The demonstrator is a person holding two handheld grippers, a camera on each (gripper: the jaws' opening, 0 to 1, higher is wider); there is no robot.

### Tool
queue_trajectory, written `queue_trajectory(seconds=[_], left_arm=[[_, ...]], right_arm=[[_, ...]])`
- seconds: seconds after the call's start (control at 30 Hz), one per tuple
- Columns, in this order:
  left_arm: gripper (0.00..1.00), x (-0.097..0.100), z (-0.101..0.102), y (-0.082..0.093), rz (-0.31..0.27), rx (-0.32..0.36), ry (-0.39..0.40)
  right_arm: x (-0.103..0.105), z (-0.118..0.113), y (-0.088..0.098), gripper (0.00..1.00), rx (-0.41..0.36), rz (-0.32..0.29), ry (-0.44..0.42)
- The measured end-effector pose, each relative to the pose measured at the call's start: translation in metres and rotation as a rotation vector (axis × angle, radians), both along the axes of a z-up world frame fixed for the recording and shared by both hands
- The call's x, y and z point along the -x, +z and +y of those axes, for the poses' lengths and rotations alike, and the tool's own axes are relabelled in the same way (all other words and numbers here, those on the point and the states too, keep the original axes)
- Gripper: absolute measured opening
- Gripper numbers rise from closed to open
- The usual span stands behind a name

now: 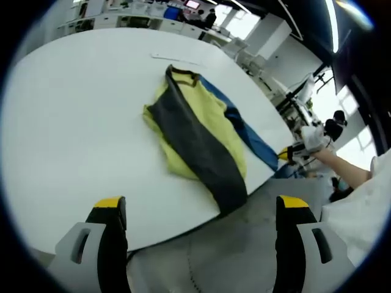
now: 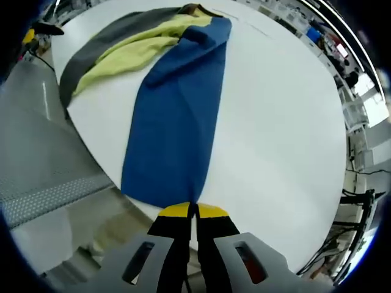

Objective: Fold the garment on the visible template until the final outline fits inside the template.

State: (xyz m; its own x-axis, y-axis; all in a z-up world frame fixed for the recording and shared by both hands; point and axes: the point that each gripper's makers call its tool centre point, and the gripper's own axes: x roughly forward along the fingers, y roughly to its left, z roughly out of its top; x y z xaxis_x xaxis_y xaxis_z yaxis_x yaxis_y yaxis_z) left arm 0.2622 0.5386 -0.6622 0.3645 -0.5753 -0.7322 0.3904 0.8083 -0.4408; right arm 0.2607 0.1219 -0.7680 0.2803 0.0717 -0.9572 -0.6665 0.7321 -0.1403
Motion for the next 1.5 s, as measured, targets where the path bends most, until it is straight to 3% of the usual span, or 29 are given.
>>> queue_trajectory(seconds=[0.77, 1.5], left_arm=[[0.98, -0.002, 0.004, 0.000, 0.009, -0.015, 0.020], [0.98, -0.004, 0.006, -0.009, 0.040, -0.027, 0.046]], right_arm=[[-0.028, -0.054, 0.006, 0.03, 0.114, 0.008, 0.024], [-0.057, -0.087, 0.003, 0.03, 0.182, 0.039, 0.063]])
